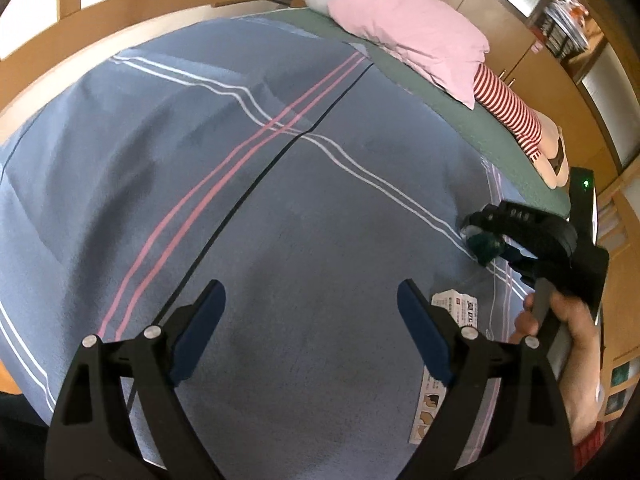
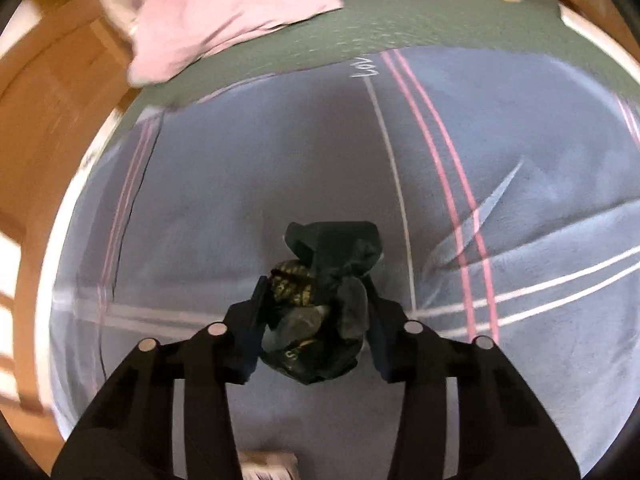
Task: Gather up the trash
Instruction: 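Grasp the white medicine box with the left tool while the right holds the green bag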
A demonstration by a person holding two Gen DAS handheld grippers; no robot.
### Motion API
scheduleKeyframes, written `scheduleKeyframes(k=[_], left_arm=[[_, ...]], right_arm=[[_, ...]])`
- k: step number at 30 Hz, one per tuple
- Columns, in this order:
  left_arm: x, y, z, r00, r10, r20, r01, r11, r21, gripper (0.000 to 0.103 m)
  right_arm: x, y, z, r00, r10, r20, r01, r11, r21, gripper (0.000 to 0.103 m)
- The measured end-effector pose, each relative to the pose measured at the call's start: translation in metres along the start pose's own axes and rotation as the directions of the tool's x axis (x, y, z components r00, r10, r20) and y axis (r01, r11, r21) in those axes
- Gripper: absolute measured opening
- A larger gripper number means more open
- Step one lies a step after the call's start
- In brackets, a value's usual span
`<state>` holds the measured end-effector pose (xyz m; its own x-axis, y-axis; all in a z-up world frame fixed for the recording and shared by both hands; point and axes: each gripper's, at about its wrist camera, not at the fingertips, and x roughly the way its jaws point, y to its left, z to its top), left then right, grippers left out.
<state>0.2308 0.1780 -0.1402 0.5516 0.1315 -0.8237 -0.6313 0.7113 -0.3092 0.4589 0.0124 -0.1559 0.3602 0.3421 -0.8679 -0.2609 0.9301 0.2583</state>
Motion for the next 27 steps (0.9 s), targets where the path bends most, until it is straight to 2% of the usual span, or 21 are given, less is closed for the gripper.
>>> scheduleKeyframes(k=[5,9,13,14,16,17,21,24,25,27], left_arm=[[-0.002,-0.008,-0.003,1.000,-0.012,-0.002,0.012,0.999,0.033,0.088],[0.002,-0.014,-0.005,1.000,-0.021,-0.022,0.022,0.998,0.051,0.088],[0.007,-0.013,-0.006,0.998,-0.040,-0.050,0.041,0.999,0.018,0.088],[0.008,-0.014,-0.008,0.997,-0.047,-0.057,0.048,0.999,0.019,0.088],[0.012,-0.022,-0.013,0.993,-0.075,-0.089,0.080,0.996,0.050,0.088],[0.014,-0.026,-0.015,0.991,-0.083,-0.103,0.091,0.993,0.070,0.088],[0.022,-0.055,-0.029,0.978,-0.124,-0.165,0.154,0.971,0.180,0.093],[0.028,-0.081,-0.043,0.974,-0.127,-0.189,0.179,0.941,0.288,0.096],[0.033,-0.092,-0.049,0.969,-0.122,-0.214,0.190,0.923,0.335,0.096],[0.040,-0.101,-0.058,0.962,-0.105,-0.253,0.198,0.906,0.375,0.096]], right_arm=[[-0.026,-0.020,-0.031,0.999,-0.022,-0.024,0.021,0.998,-0.059,0.043],[-0.045,-0.036,-0.066,0.996,0.010,-0.091,-0.018,0.996,-0.088,0.043],[-0.065,-0.022,-0.114,0.974,0.115,-0.194,-0.148,0.975,-0.164,0.043],[-0.070,-0.017,-0.127,0.961,0.159,-0.227,-0.200,0.965,-0.167,0.043],[-0.080,-0.016,-0.144,0.944,0.207,-0.258,-0.249,0.958,-0.142,0.043],[-0.086,-0.020,-0.150,0.946,0.202,-0.252,-0.240,0.962,-0.129,0.043],[-0.125,-0.052,-0.172,0.989,0.056,-0.135,-0.073,0.990,-0.124,0.043],[-0.152,-0.086,-0.192,0.993,0.043,-0.111,-0.047,0.998,-0.032,0.043],[-0.158,-0.095,-0.196,0.994,0.039,-0.103,-0.040,0.999,-0.005,0.043],[-0.167,-0.109,-0.202,0.996,0.009,-0.089,-0.006,0.999,0.035,0.043]])
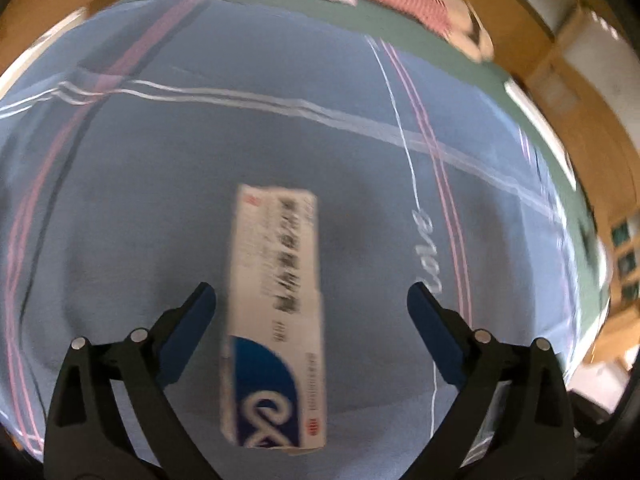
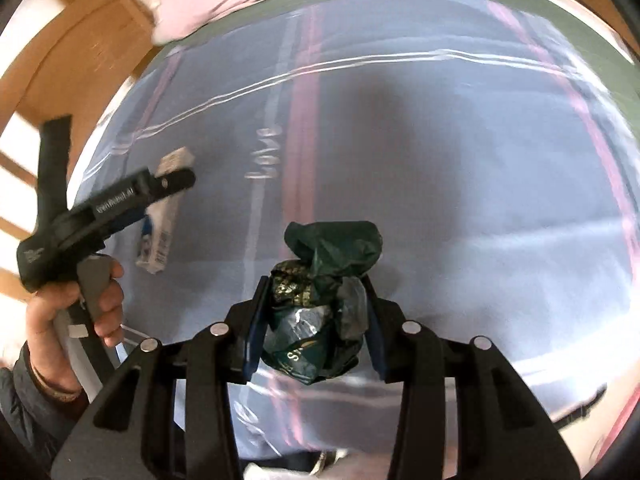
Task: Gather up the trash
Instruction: 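Grasp the white medicine box with the left tool while the right holds the green bag, then carry the medicine box and green bag over the white bag and open both tools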
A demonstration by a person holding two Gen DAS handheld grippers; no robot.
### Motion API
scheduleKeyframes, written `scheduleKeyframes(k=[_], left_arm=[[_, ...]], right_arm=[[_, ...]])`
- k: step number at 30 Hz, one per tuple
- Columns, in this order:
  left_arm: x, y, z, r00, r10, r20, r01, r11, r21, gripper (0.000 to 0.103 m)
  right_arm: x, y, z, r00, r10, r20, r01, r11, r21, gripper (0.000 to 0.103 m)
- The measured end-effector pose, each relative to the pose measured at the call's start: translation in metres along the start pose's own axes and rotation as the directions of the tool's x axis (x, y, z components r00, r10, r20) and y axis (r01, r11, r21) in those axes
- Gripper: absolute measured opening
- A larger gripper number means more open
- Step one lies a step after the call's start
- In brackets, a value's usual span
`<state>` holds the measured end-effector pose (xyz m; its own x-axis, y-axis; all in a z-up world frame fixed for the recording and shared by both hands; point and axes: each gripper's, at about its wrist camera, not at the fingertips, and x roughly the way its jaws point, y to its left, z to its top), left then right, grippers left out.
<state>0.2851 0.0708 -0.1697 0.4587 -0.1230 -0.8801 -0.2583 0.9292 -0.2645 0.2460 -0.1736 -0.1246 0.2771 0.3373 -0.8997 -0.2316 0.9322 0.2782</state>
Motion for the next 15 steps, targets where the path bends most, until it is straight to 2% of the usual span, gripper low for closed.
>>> scheduleKeyframes(k=[4,8,12,15], left_arm=[[0.011,-0.011,-0.006,0.998,0.057,-0.006,-0.056,0.994,0.098,0.096],[0.015,-0.016,-0.007,0.990,0.139,0.017,-0.140,0.974,0.179,0.080],[0.013,-0.009,-0.005,0.990,0.139,0.023,-0.141,0.978,0.152,0.072],[0.013,-0.006,0.000,0.993,0.118,0.022,-0.119,0.986,0.117,0.072]], right_arm=[[-0.017,-0.016,-0.014,0.998,-0.040,0.051,0.037,0.997,0.062,0.043],[-0.016,-0.030,-0.020,0.998,-0.035,0.058,0.027,0.992,0.124,0.043],[-0.013,-0.028,-0.021,0.997,-0.038,0.062,0.029,0.991,0.129,0.043],[-0.015,-0.023,-0.021,0.996,-0.040,0.077,0.031,0.993,0.115,0.043]])
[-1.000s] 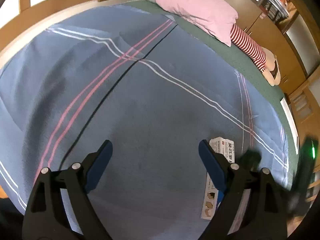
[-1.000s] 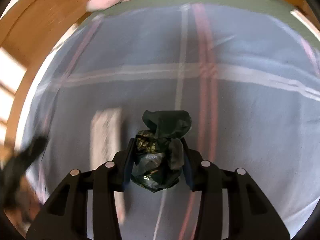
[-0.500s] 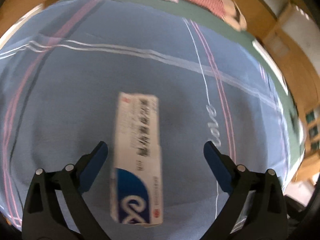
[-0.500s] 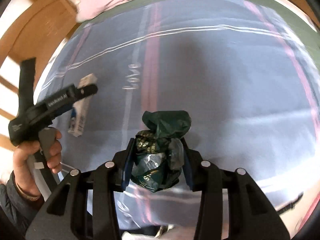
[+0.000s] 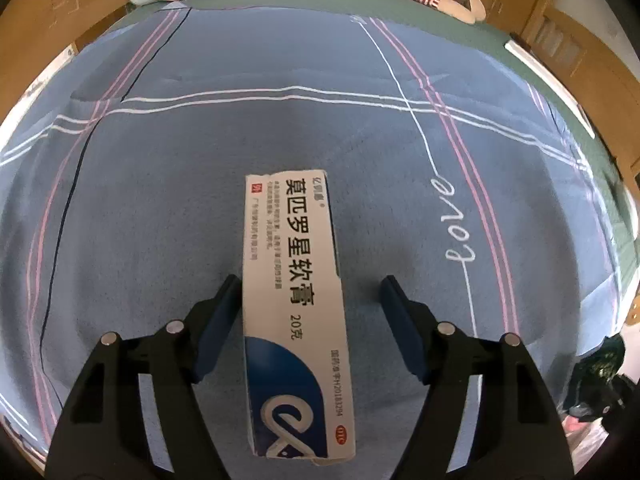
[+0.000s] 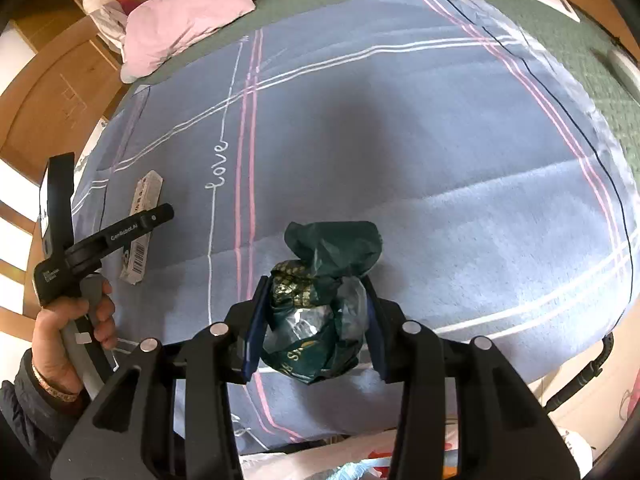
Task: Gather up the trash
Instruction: 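Carry the medicine box and green bag over the white bag and open both tools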
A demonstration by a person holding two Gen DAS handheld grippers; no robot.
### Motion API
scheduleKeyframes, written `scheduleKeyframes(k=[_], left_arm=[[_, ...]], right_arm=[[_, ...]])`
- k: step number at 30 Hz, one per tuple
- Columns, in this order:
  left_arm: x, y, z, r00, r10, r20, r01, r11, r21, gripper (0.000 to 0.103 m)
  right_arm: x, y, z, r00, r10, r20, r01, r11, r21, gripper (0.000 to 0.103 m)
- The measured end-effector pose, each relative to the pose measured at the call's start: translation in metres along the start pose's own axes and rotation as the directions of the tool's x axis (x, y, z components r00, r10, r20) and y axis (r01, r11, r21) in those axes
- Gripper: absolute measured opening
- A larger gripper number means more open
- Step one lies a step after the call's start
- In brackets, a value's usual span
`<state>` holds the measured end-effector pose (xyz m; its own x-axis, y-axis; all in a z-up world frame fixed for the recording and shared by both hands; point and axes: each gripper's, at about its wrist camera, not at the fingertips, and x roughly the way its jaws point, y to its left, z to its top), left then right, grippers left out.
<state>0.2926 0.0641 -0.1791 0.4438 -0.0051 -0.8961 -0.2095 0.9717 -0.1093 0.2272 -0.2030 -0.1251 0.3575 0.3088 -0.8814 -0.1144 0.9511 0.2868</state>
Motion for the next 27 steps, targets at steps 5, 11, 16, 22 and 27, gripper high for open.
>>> scheduleKeyframes(k=[5,11,16,22,27], left_arm=[[0.001,0.000,0.001,1.000,-0.002,0.004,0.002,1.000,0.002,0.072],[-0.001,0.007,0.002,1.000,0.011,0.027,-0.010,1.000,-0.017,0.041],[-0.004,0.008,0.005,0.999,0.009,0.048,-0.007,0.999,-0.040,0.040],[-0.022,0.012,0.001,0.992,0.038,0.120,-0.034,0.999,-0.032,0.040],[-0.041,0.004,-0.005,0.981,0.067,0.181,-0.072,0.997,0.025,0.040]], right_arm=[[0.002,0.010,0.002,1.000,0.014,0.017,-0.013,1.000,-0.016,0.043],[0.007,0.017,0.001,0.999,0.028,0.016,-0.027,0.999,-0.022,0.043],[0.008,0.021,-0.001,0.999,0.033,0.019,-0.032,0.999,-0.026,0.043],[0.002,0.025,0.000,0.999,0.027,0.045,-0.026,0.999,-0.034,0.043],[-0.006,0.028,0.000,0.997,0.026,0.073,-0.023,0.999,-0.043,0.043]])
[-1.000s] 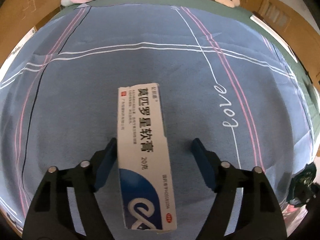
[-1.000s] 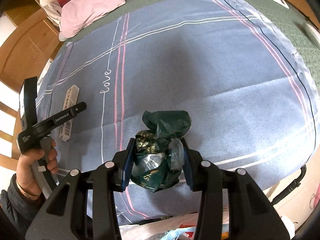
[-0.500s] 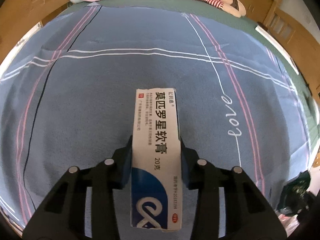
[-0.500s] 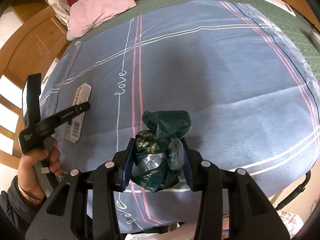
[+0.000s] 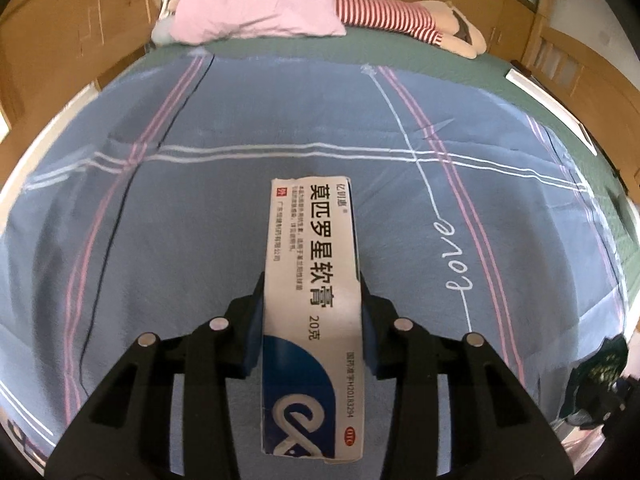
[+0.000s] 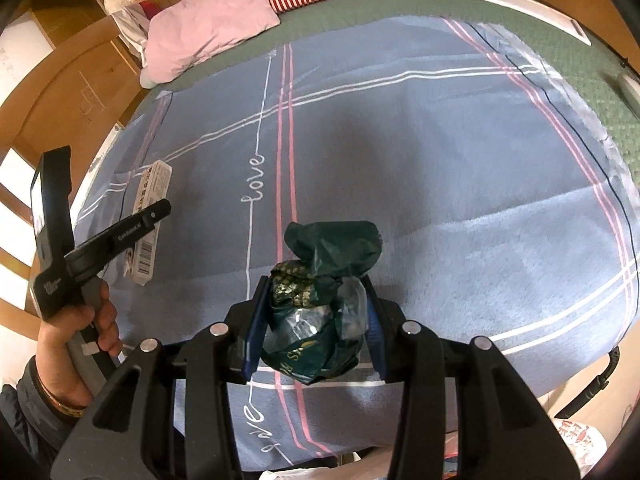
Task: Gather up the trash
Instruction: 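Carry the medicine box and green bag over the white bag and open both tools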
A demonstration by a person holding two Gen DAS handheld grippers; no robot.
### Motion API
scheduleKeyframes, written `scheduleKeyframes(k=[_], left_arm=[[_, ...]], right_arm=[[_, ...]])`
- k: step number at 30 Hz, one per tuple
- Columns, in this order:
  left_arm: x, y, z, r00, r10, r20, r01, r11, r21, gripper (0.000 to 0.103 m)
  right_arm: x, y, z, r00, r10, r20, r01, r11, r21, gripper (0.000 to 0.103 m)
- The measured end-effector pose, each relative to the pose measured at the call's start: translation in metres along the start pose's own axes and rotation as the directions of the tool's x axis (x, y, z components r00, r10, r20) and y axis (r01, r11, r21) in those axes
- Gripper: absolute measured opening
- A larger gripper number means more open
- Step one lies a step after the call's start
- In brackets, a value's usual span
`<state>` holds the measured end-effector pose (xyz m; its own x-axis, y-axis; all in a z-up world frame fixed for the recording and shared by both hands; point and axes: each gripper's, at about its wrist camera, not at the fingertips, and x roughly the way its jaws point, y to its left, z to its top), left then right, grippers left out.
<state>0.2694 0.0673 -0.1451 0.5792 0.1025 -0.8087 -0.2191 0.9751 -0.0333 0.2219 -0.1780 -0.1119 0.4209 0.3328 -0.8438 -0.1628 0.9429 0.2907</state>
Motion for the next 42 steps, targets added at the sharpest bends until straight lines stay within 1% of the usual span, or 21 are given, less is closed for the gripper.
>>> scheduleKeyframes(k=[5,10,11,14,15,17,18,19,20,21,22,25,27,28,29,30,32,34,36,39,42], left_arm=[[-0.023,-0.005,-0.004,0.997,0.013,0.073,-0.016,0.999,0.036,0.040],[-0.055,-0.011,-0.012,0.986,-0.012,0.169,0.000,0.997,0.071,0.040],[-0.060,-0.012,-0.015,0.984,-0.025,0.174,0.012,0.997,0.074,0.040],[-0.084,-0.011,-0.030,0.980,-0.105,0.167,0.099,0.994,0.049,0.040],[-0.095,-0.010,-0.035,0.976,-0.139,0.166,0.135,0.990,0.034,0.040],[-0.127,-0.015,-0.051,0.958,-0.229,0.175,0.227,0.973,0.033,0.040],[-0.145,-0.023,-0.060,0.946,-0.274,0.174,0.267,0.962,0.062,0.040],[-0.155,-0.029,-0.067,0.939,-0.298,0.173,0.288,0.954,0.084,0.040],[-0.169,-0.038,-0.076,0.928,-0.330,0.172,0.314,0.942,0.116,0.040],[-0.178,-0.045,-0.082,0.921,-0.351,0.167,0.331,0.934,0.137,0.040],[-0.191,-0.054,-0.090,0.911,-0.382,0.154,0.357,0.919,0.166,0.040],[-0.211,-0.073,-0.106,0.899,-0.417,0.133,0.386,0.899,0.209,0.040],[-0.216,-0.082,-0.113,0.897,-0.423,0.127,0.390,0.893,0.225,0.040],[-0.220,-0.085,-0.116,0.896,-0.427,0.124,0.392,0.890,0.234,0.040],[-0.224,-0.089,-0.120,0.895,-0.429,0.121,0.392,0.887,0.242,0.040],[-0.227,-0.092,-0.124,0.895,-0.431,0.117,0.393,0.885,0.250,0.040],[-0.232,-0.097,-0.130,0.895,-0.431,0.110,0.393,0.882,0.261,0.040],[-0.235,-0.101,-0.138,0.897,-0.432,0.097,0.392,0.877,0.278,0.040],[-0.238,-0.105,-0.145,0.893,-0.444,0.075,0.407,0.867,0.288,0.040],[-0.240,-0.118,-0.158,0.883,-0.468,0.019,0.436,0.837,0.332,0.040],[-0.240,-0.136,-0.174,0.866,-0.497,-0.049,0.475,0.789,0.390,0.040]], right_arm=[[-0.019,0.003,0.003,0.999,0.005,0.042,-0.005,1.000,-0.002,0.043],[-0.069,0.005,-0.001,0.992,-0.009,0.123,0.015,0.999,-0.050,0.043],[-0.079,0.002,-0.005,0.991,-0.011,0.136,0.019,0.998,-0.056,0.043],[-0.112,-0.006,-0.025,0.987,-0.015,0.157,0.024,0.998,-0.059,0.043],[-0.124,-0.012,-0.038,0.987,-0.019,0.159,0.029,0.998,-0.061,0.043],[-0.137,-0.020,-0.058,0.987,-0.039,0.154,0.049,0.997,-0.062,0.043],[-0.144,-0.027,-0.073,0.988,-0.064,0.142,0.073,0.995,-0.061,0.043],[-0.148,-0.031,-0.082,0.988,-0.080,0.132,0.089,0.994,-0.058,0.043],[-0.151,-0.036,-0.092,0.988,-0.095,0.120,0.103,0.993,-0.054,0.043],[-0.154,-0.040,-0.102,0.988,-0.108,0.107,0.114,0.992,-0.050,0.043],[-0.157,-0.045,-0.113,0.989,-0.117,0.094,0.121,0.992,-0.043,0.043],[-0.163,-0.057,-0.138,0.991,-0.122,0.063,0.123,0.992,-0.011,0.047],[-0.162,-0.064,-0.152,0.990,-0.134,0.039,0.134,0.991,0.006,0.057],[-0.163,-0.065,-0.157,0.989,-0.141,0.032,0.141,0.990,0.010,0.060],[-0.163,-0.066,-0.163,0.988,-0.150,0.028,0.149,0.989,0.018,0.068],[-0.165,-0.069,-0.166,0.987,-0.155,0.030,0.154,0.988,0.031,0.071],[-0.172,-0.075,-0.169,0.989,-0.138,0.052,0.134,0.989,0.067,0.077],[-0.182,-0.082,-0.170,0.990,-0.114,0.085,0.105,0.989,0.106,0.079],[-0.193,-0.087,-0.170,0.986,-0.107,0.129,0.089,0.987,0.135,0.080],[-0.207,-0.094,-0.167,0.976,-0.114,0.186,0.084,0.984,0.159,0.081],[-0.221,-0.098,-0.168,0.962,-0.136,0.238,0.095,0.980,0.177,0.081]])
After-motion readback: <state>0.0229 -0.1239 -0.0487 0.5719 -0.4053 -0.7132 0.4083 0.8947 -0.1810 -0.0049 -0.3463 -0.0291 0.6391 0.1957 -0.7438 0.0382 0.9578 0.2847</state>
